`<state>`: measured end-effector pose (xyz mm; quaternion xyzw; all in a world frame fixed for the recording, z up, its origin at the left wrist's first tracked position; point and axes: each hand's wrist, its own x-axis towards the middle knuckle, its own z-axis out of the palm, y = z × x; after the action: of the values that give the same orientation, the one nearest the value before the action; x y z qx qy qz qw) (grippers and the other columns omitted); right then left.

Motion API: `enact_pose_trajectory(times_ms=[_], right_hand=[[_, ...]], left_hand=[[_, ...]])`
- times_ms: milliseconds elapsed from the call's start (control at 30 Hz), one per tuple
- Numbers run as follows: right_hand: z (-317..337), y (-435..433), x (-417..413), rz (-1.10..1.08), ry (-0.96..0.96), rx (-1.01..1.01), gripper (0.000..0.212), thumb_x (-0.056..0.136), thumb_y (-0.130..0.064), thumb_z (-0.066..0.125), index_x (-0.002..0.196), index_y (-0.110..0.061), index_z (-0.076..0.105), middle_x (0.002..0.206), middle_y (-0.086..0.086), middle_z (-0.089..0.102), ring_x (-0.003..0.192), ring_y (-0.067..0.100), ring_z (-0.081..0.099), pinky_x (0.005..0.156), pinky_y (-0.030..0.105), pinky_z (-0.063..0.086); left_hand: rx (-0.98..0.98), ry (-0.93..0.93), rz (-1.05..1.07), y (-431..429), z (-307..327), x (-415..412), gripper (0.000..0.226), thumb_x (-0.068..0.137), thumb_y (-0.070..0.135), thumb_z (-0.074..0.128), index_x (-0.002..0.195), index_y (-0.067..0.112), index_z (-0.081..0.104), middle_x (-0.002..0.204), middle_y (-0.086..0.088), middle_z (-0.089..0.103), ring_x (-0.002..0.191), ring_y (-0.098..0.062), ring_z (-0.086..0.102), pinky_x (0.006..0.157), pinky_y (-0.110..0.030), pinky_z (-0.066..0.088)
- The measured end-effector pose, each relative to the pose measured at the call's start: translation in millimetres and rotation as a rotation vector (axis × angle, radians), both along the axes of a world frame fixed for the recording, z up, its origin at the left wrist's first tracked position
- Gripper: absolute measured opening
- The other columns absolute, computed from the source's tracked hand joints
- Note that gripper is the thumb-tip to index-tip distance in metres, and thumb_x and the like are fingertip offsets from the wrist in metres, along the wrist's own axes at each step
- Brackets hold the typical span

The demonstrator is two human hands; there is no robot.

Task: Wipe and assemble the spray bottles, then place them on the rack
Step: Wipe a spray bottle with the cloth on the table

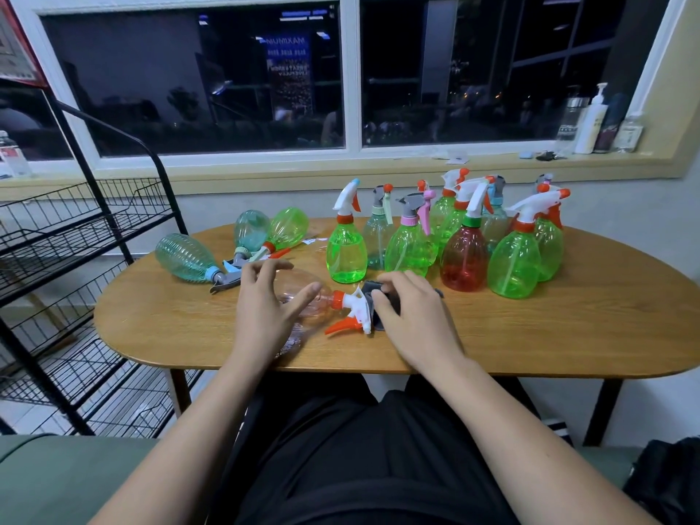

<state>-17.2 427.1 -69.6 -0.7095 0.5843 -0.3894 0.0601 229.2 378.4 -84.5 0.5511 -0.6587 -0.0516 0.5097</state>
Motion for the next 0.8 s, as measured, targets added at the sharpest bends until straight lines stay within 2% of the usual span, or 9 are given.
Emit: enact_pose_trajectory(times_ms=[133, 233, 333, 400, 500, 567, 633, 733, 800], right_hand=[[4.2, -2.1, 16.1, 0.049, 0.085, 0.153, 0.043, 0.105, -0.047, 0.056, 0.141, -0.024, 0.06, 0.125, -0.008, 0.066, 0.123, 0.018, 0.052, 0.11, 0.043, 0.04], [0.3, -8.5, 20.1, 0.072, -0.027, 0.184, 0.045, 0.1, -0.035, 0.07, 0.142, -0.023, 0.063, 0.126, -0.008, 0.07, 0.126, 0.015, 0.056, 0.111, 0.04, 0.044], [1.4, -11.3, 18.9, 0.09, -0.23, 0.19, 0.056, 0.092, -0.015, 0.079, 0.145, -0.021, 0.063, 0.118, -0.011, 0.071, 0.106, 0.0, 0.065, 0.088, 0.01, 0.051], [1.6, -13.3, 21.1, 0.096, -0.341, 0.193, 0.059, 0.089, -0.007, 0.081, 0.144, -0.02, 0.064, 0.109, -0.015, 0.07, 0.09, -0.008, 0.065, 0.075, 0.003, 0.049], [0.1, -21.1, 26.1, 0.121, -0.474, 0.235, 0.066, 0.084, -0.01, 0.087, 0.144, -0.022, 0.062, 0.106, -0.013, 0.073, 0.091, -0.006, 0.068, 0.081, 0.01, 0.054], [-0.4, -24.6, 29.4, 0.16, -0.561, 0.307, 0.074, 0.08, -0.013, 0.092, 0.146, -0.02, 0.059, 0.116, -0.006, 0.074, 0.099, 0.006, 0.072, 0.092, 0.029, 0.061], [-1.3, -26.2, 34.5, 0.195, -0.594, 0.366, 0.078, 0.076, -0.014, 0.096, 0.145, -0.021, 0.059, 0.126, 0.001, 0.071, 0.105, 0.014, 0.072, 0.095, 0.041, 0.062], [-6.1, -28.7, 42.8, 0.199, -0.519, 0.281, 0.074, 0.076, -0.017, 0.096, 0.14, -0.032, 0.063, 0.124, -0.003, 0.071, 0.114, 0.014, 0.07, 0.093, 0.037, 0.06], [-6.3, -29.9, 42.6, 0.166, -0.464, 0.181, 0.074, 0.079, -0.013, 0.092, 0.142, -0.033, 0.061, 0.126, -0.005, 0.071, 0.116, 0.011, 0.068, 0.091, 0.023, 0.056]], left_hand=[[-0.012, -0.007, -0.006, 1.1, 1.3, 1.2, 0.056, 0.079, 0.064, 0.082, 0.12, 0.031, 0.064, 0.128, 0.002, 0.048, 0.117, -0.018, 0.056, 0.096, -0.036, 0.049], [-0.042, 0.023, -0.016, 3.5, 3.2, 1.7, 0.055, 0.077, 0.066, 0.08, 0.116, 0.031, 0.066, 0.125, 0.002, 0.05, 0.116, -0.018, 0.056, 0.1, -0.04, 0.051], [-0.071, 0.053, -0.021, 5.4, 4.9, 0.7, 0.051, 0.078, 0.061, 0.082, 0.114, 0.029, 0.066, 0.124, 0.002, 0.05, 0.118, -0.017, 0.057, 0.102, -0.042, 0.052], [-0.099, 0.073, -0.011, 5.3, 5.2, 1.0, 0.05, 0.08, 0.054, 0.086, 0.115, 0.025, 0.066, 0.124, 0.001, 0.05, 0.117, -0.017, 0.058, 0.103, -0.043, 0.052], [-0.138, 0.13, 0.014, 4.8, 5.2, 4.3, 0.05, 0.08, 0.049, 0.088, 0.114, 0.022, 0.063, 0.122, 0.001, 0.049, 0.114, -0.018, 0.059, 0.103, -0.045, 0.053], [-0.148, 0.153, 0.009, 7.2, 6.2, 3.2, 0.05, 0.079, 0.047, 0.09, 0.112, 0.022, 0.061, 0.121, 0.001, 0.049, 0.112, -0.018, 0.059, 0.101, -0.042, 0.054], [-0.155, 0.139, -0.021, 10.9, 8.1, -1.2, 0.052, 0.079, 0.044, 0.091, 0.111, 0.019, 0.059, 0.119, 0.0, 0.048, 0.106, -0.018, 0.06, 0.097, -0.035, 0.055], [-0.177, 0.136, -0.034, 10.9, 7.7, -2.5, 0.053, 0.079, 0.04, 0.092, 0.11, 0.016, 0.057, 0.118, -0.001, 0.047, 0.102, -0.019, 0.06, 0.094, -0.035, 0.055], [-0.172, 0.166, -0.037, 10.3, 7.6, -0.9, 0.055, 0.078, 0.043, 0.091, 0.112, 0.016, 0.056, 0.119, -0.001, 0.047, 0.107, -0.016, 0.059, 0.097, -0.038, 0.056]])
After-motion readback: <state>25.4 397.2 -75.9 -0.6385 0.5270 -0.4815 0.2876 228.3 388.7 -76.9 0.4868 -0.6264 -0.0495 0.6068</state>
